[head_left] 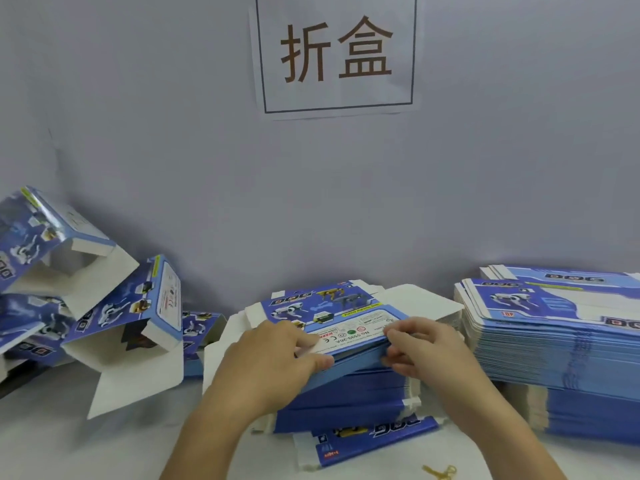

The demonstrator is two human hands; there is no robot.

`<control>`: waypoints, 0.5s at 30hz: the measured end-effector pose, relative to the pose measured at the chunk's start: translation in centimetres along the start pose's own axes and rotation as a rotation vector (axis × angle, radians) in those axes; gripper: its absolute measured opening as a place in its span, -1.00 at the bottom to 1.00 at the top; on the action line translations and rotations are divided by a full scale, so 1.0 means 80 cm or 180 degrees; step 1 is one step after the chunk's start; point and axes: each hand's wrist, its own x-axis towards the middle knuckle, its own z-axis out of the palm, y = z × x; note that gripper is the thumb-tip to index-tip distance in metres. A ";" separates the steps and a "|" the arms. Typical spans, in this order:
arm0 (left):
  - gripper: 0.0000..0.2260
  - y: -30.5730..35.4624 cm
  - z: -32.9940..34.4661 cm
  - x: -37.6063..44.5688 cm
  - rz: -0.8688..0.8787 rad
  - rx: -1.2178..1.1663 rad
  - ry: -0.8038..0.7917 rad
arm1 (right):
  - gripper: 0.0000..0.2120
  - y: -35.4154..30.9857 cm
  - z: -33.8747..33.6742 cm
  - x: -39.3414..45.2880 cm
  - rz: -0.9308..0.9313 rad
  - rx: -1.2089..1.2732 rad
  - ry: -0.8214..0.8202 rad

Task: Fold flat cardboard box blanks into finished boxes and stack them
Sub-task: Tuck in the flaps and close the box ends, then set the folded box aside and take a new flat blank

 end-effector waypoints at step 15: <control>-0.68 0.082 0.015 -0.025 0.1374 -0.1791 0.0906 | -0.94 -0.041 0.018 -0.018 -0.0372 0.1736 0.0711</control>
